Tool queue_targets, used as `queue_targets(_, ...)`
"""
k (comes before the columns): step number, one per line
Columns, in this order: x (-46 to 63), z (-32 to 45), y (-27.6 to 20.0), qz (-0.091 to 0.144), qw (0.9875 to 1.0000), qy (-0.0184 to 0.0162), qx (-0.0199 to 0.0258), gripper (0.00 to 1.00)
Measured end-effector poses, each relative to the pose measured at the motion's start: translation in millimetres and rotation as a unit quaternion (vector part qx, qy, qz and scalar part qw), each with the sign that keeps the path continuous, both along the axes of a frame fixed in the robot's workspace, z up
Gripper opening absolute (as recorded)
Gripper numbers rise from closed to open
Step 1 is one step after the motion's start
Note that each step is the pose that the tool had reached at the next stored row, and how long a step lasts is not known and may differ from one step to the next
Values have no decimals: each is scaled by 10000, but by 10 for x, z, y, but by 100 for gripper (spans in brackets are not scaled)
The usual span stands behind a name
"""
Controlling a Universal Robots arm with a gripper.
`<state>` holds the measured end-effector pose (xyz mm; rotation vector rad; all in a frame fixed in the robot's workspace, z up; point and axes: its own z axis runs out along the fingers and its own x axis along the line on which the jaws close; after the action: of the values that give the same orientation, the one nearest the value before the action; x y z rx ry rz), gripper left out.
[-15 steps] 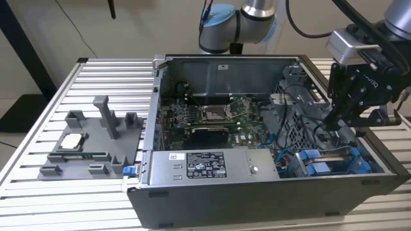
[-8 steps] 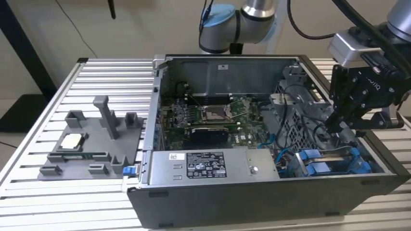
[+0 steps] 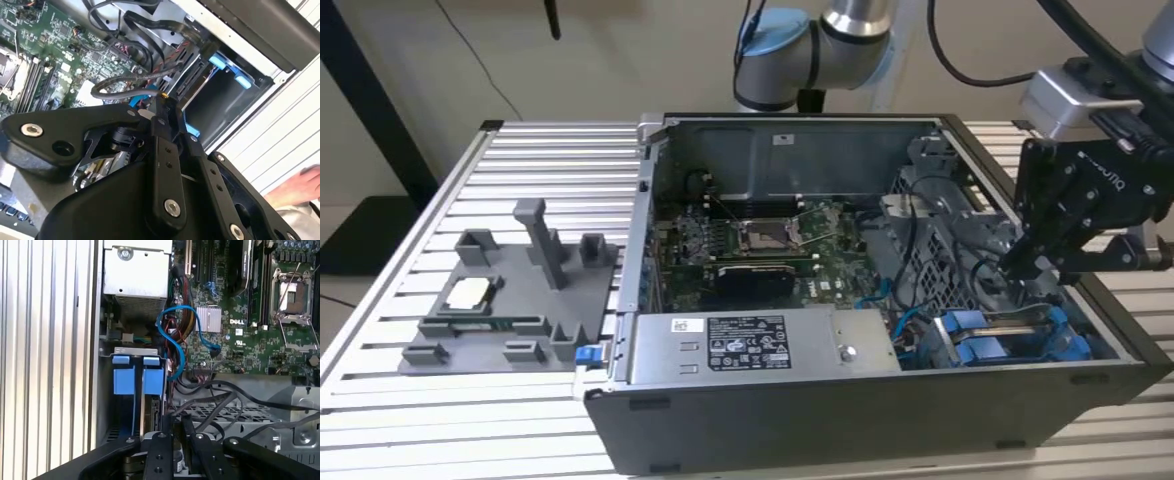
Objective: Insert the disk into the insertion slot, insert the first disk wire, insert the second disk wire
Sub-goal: 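Insert the first disk wire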
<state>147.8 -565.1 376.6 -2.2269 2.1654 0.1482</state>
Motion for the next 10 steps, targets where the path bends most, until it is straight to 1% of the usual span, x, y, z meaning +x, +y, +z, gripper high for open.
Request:
queue_targets(3,40,-53,-16,-6,10000,6,-2,19)
queue_targets(10,110,-180,-78,-21,10000,8,0,19)
